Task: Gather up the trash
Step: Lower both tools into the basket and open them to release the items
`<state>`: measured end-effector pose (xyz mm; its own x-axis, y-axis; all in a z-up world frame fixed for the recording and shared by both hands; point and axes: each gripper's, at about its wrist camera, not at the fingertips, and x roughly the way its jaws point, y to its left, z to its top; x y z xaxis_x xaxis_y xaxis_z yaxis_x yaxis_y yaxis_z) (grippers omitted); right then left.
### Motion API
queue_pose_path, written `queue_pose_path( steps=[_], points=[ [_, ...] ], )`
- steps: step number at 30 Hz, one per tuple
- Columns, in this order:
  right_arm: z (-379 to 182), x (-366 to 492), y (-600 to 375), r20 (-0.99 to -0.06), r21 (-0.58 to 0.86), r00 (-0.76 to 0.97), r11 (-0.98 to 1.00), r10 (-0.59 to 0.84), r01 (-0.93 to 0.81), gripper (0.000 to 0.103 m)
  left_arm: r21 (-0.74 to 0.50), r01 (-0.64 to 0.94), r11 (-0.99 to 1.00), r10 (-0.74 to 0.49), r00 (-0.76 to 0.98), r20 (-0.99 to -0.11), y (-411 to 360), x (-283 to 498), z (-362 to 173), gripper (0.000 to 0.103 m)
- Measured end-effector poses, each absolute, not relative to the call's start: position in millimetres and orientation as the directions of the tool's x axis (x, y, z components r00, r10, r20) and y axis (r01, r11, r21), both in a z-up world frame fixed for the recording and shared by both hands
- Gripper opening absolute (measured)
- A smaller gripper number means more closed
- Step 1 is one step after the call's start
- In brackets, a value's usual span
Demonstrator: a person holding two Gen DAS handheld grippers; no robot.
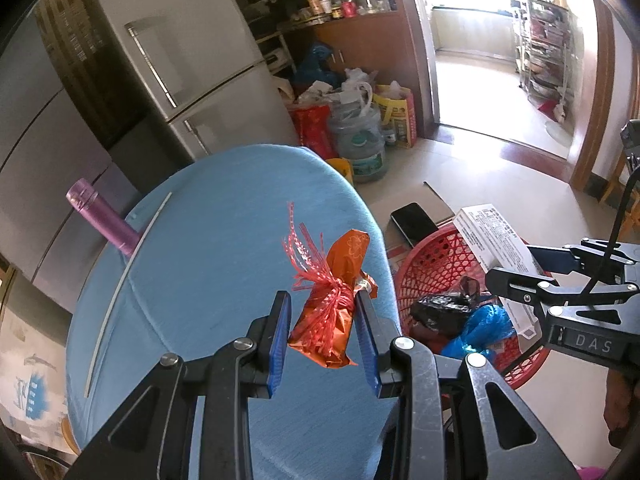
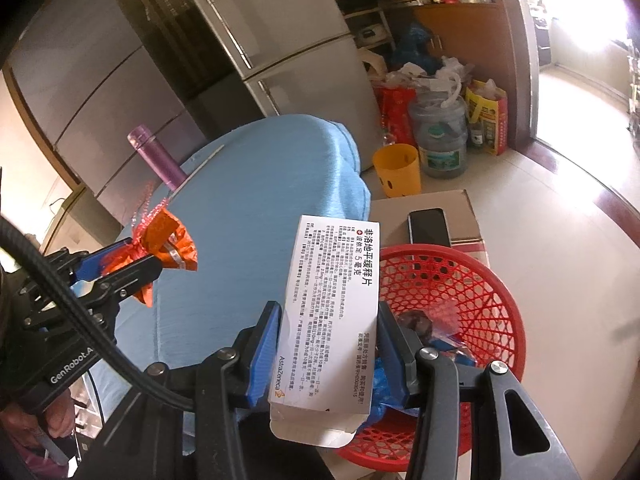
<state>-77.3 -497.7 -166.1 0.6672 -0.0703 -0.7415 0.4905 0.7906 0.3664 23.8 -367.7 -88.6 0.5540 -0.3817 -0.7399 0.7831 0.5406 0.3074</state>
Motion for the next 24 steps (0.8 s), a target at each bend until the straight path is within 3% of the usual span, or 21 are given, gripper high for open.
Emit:
queue_pose_path(
  steps=[24],
  points=[
    [-174,-108,-525,-0.763,0.371,0.637,0.733,-0.11,0.57,0.05,0.311,0.837,0.451,-0.41,0.504,-0.761,-399,5,-98,0.034]
  ],
)
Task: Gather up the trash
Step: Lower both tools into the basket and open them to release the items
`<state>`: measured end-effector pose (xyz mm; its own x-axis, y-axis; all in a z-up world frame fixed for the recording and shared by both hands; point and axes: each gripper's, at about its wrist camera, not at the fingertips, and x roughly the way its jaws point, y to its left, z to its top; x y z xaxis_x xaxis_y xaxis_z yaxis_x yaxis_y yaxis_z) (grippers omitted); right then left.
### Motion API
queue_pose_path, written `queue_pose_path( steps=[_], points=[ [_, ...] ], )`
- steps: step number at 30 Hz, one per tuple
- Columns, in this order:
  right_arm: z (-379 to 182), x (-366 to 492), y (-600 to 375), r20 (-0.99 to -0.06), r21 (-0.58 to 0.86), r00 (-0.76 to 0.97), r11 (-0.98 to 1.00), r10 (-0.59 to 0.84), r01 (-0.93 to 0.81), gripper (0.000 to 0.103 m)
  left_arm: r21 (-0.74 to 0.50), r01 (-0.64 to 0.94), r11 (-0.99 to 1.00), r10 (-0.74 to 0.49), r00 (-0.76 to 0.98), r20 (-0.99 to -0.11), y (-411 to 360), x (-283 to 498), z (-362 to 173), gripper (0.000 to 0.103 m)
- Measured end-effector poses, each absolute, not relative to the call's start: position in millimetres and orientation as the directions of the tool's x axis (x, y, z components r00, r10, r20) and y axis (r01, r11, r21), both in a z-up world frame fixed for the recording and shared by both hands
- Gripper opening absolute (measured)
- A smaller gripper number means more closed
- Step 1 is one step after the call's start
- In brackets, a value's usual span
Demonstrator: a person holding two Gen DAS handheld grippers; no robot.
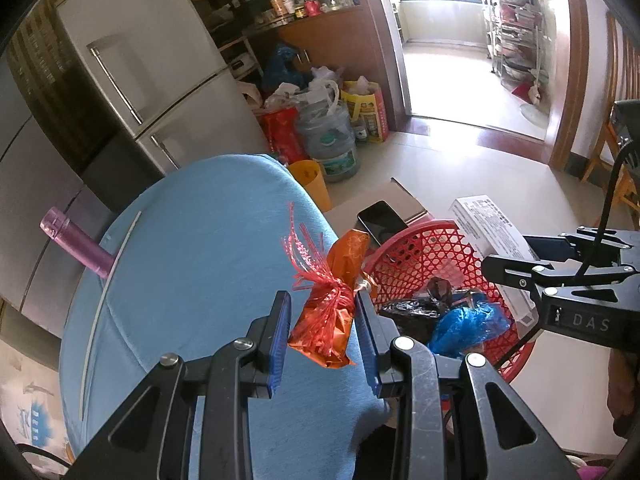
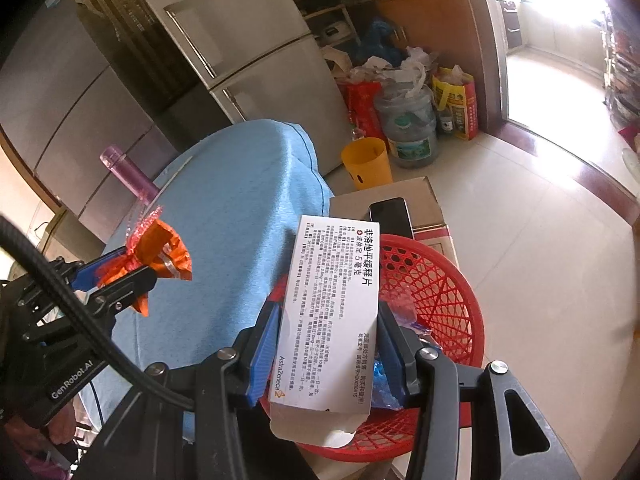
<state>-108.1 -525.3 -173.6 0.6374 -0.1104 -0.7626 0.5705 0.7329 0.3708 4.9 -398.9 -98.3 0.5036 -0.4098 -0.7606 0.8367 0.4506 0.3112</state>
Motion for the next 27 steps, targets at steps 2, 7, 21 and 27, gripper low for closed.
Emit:
queue_pose_path(
  steps=[2,7,21,27],
  points=[
    [-174,-109,-526,-0.763,0.371,0.637,0.731,-0.111,0.572,0.05,0.312,0.839,0.446,-0.411,0.502,-0.761,-401,4,-99,0.034],
    [-175,-110,-526,-0.765,0.372,0.634,0.729,-0.109,0.575,0.05,0.31,0.845,0.435,-0.414,0.494,-0.765,-404,1,-101,0.034],
    [-176,-115,-533,-0.776,0.368,0.62,0.713,-0.118,0.596,0.05,0.297,0.866,0.402,-0.422,0.463,-0.78,-411,-1,-109,0.034],
    [-177,-116,-534,-0.778,0.37,0.618,0.709,-0.118,0.6,0.05,0.295,0.87,0.394,-0.416,0.455,-0.787,-415,-2,-113,0.034]
  ],
)
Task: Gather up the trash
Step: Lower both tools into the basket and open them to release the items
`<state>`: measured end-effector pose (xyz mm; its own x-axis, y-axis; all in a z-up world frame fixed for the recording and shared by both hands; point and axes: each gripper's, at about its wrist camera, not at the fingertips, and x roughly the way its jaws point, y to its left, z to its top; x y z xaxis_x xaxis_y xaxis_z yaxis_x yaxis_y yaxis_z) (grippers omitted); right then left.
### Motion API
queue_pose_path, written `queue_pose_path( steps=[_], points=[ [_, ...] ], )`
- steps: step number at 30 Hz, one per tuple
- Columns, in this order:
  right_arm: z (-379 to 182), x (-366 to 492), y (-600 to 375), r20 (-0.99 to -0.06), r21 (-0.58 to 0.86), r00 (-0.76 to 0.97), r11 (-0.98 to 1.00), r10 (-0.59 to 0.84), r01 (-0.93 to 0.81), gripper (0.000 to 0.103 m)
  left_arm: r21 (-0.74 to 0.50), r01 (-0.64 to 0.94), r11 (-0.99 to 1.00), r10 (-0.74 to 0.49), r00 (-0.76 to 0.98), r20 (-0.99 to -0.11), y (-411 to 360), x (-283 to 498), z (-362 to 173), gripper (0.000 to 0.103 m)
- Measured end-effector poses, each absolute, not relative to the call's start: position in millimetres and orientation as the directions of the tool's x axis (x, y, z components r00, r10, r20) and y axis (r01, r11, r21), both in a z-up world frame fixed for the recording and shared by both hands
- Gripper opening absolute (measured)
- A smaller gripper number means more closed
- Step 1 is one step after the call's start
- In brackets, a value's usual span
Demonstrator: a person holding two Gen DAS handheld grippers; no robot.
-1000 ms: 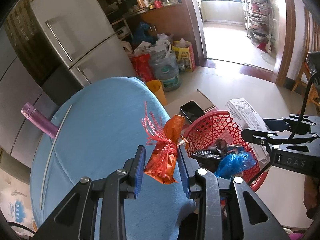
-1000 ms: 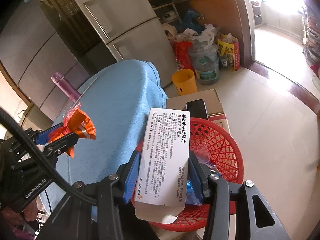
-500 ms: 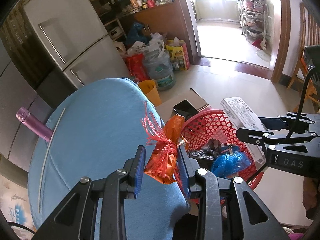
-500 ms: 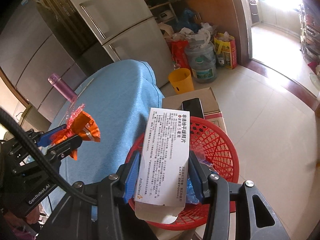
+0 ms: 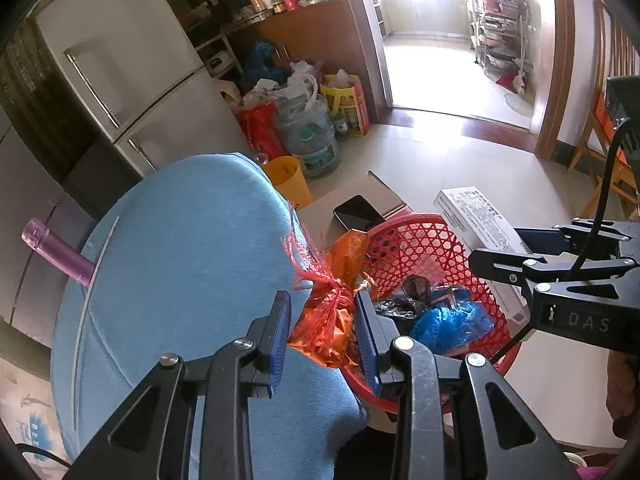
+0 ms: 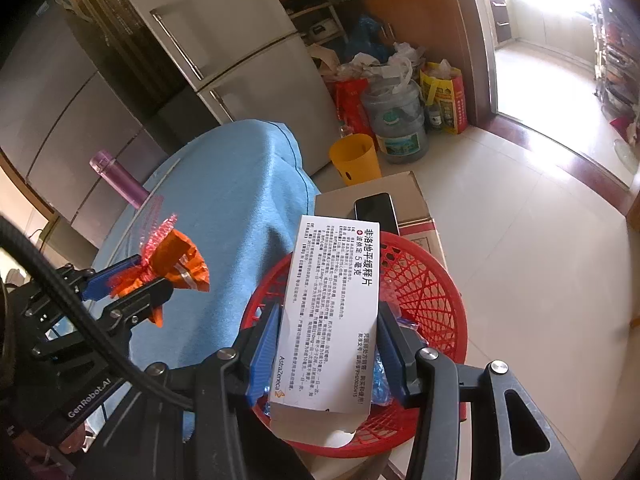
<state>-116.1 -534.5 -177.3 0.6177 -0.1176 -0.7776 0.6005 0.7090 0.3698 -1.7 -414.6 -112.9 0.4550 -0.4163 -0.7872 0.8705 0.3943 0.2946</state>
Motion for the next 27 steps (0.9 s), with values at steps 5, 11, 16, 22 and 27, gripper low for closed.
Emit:
queue_pose_path(
  steps=[5,11,16,22,27],
  points=[
    [-179,-117,-536,-0.781,0.374,0.614,0.702,-0.115,0.606,0.05,0.289,0.875,0.389,-0.411,0.445,-0.796,-418,-2,-118,0.034],
    [-183,-116,-540,-0.783,0.378,0.612,0.697,-0.112,0.61,0.05,0.286,0.879,0.382,-0.405,0.437,-0.803,-422,0,-123,0.034],
    [-186,-117,-544,-0.785,0.381,0.61,0.693,-0.107,0.612,0.05,0.284,0.882,0.377,-0.402,0.432,-0.807,-426,-1,-127,0.034],
    [-188,-119,-549,-0.788,0.385,0.606,0.683,-0.106,0.62,0.05,0.285,0.885,0.368,-0.398,0.427,-0.812,-431,-2,-130,0.034],
    [-192,-122,-554,-0.789,0.393,0.606,0.674,-0.101,0.625,0.05,0.284,0.889,0.36,-0.393,0.42,-0.818,-435,-4,-133,0.034]
  ],
)
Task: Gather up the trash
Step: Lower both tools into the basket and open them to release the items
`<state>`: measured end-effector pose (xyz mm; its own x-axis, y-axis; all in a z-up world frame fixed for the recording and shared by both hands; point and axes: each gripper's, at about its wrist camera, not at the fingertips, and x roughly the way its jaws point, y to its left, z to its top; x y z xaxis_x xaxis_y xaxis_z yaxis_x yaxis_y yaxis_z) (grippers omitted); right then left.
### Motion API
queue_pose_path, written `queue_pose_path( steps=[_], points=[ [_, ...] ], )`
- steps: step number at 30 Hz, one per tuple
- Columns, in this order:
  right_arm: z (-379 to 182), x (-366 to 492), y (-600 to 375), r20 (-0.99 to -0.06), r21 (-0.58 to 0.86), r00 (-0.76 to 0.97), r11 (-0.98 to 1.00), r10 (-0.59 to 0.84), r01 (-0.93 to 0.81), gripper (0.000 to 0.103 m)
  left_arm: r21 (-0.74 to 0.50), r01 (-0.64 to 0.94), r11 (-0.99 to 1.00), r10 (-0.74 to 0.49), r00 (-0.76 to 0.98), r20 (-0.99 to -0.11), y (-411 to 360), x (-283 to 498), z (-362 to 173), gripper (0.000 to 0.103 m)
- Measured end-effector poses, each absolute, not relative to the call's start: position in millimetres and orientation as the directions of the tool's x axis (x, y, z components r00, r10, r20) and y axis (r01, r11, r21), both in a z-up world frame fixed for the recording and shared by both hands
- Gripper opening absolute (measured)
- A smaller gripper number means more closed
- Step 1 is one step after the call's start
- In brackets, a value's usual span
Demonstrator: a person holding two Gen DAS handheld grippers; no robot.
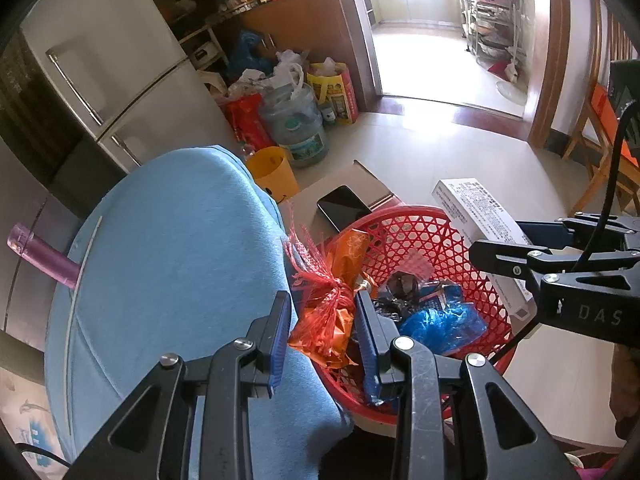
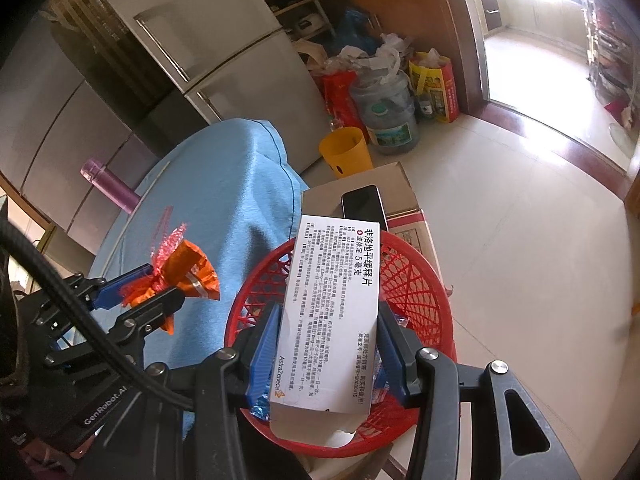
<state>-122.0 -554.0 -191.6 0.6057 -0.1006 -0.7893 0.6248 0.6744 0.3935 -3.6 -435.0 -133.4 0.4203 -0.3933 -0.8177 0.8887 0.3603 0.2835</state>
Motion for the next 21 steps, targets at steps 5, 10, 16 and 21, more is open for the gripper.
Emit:
queue_pose_path(
  steps=[5,10,16,21],
  points=[
    [-196,-124,-557,-0.791,0.404,0.605,0.664,-0.092,0.629,0.05,0.286,0.892,0.351,-0.386,0.416,-0.823,-439,-5,-137,0.034],
    [-200,-124,-559,-0.793,0.412,0.604,0.66,-0.081,0.628,0.05,0.282,0.895,0.345,-0.379,0.408,-0.831,-443,-5,-140,0.034],
    [-204,-126,-563,-0.794,0.42,0.603,0.649,-0.075,0.634,0.05,0.276,0.901,0.335,-0.371,0.395,-0.84,-446,-6,-145,0.034],
    [-208,-127,-566,-0.797,0.429,0.601,0.64,-0.064,0.637,0.05,0.273,0.903,0.333,-0.36,0.389,-0.848,-450,-4,-150,0.034]
  ],
)
